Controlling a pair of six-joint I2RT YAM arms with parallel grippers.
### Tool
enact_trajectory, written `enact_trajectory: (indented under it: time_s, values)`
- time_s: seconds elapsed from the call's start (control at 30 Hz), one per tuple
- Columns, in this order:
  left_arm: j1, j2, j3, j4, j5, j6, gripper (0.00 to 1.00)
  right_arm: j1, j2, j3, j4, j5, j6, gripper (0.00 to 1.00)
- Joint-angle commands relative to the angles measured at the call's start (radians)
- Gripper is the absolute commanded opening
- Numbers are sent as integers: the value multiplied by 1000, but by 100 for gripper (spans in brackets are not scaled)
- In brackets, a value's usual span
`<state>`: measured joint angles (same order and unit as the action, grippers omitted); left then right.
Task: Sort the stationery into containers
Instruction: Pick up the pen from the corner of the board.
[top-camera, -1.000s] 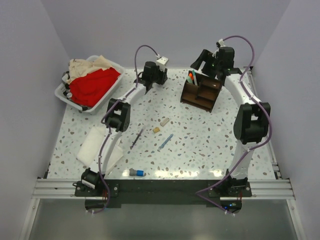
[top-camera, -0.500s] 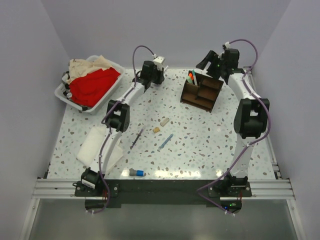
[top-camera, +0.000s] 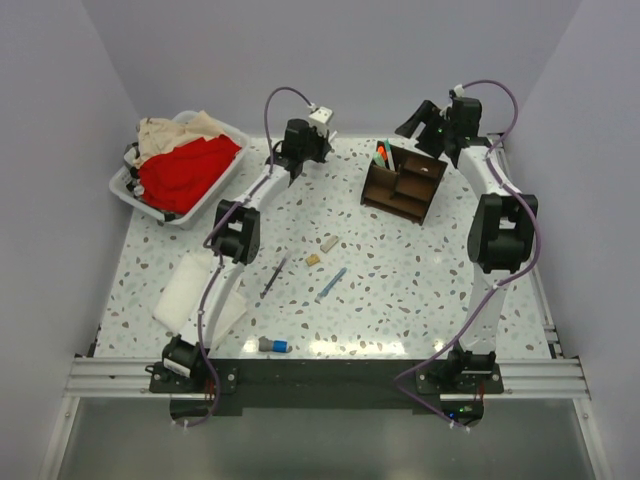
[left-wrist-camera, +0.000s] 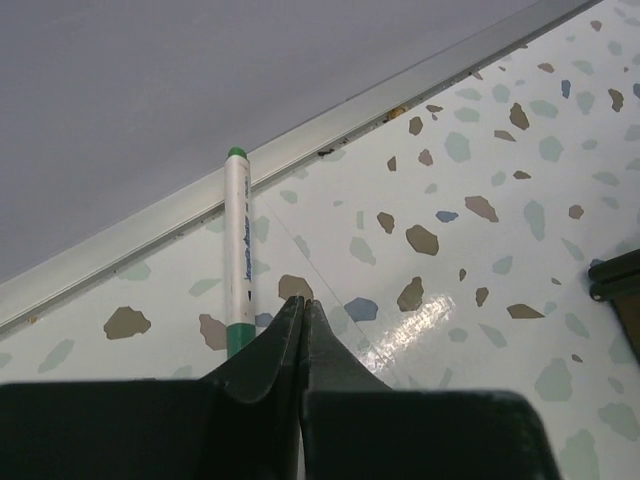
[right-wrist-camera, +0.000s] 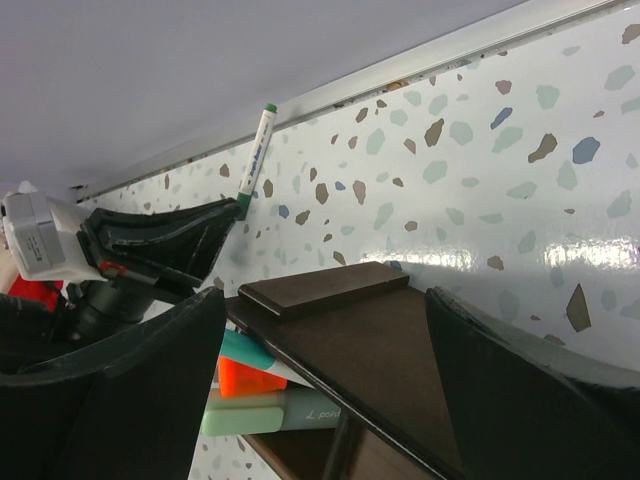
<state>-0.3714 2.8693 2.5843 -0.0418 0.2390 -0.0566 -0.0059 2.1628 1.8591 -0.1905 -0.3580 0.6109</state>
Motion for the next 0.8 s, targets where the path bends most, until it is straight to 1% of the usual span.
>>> enact_trajectory:
  time_s: [0.0, 0.03, 0.07, 0.1, 0.13, 0.17, 0.23, 0.37, 0.57, 0.67, 0.77]
  values:
    - [3, 4, 17, 123, 25, 52, 0, 7, -9, 6, -12, -27, 26, 84]
    - [5, 4, 14, 131, 11, 52, 0, 9, -11, 6, -13, -27, 24, 84]
    - [5, 1, 13, 144, -1, 52, 2, 7, -11, 8, -15, -25, 24, 84]
    - [6, -4, 8, 149, -30, 52, 25, 7, -9, 8, -15, -27, 24, 84]
    - [11, -11, -9, 152, -44, 52, 33, 9, -8, 6, -15, -27, 26, 84]
    - [12, -18, -21, 149, -49, 81, 38, 7, -9, 6, -15, -27, 26, 84]
    - [22, -45, -65, 138, -32, 96, 41, 9, -9, 5, -15, -29, 27, 84]
    - [42, -76, -116, 76, 8, 115, 41, 9, 3, 3, -13, -33, 32, 84]
    - [49, -50, -72, 86, 32, 130, 38, 7, 37, 22, -1, -41, 50, 84]
    - [49, -42, -59, 89, 49, 136, 35, 9, 57, 37, 2, -41, 56, 84]
    - [48, -38, -55, 95, 75, 144, 30, 9, 77, 57, 3, -44, 64, 84]
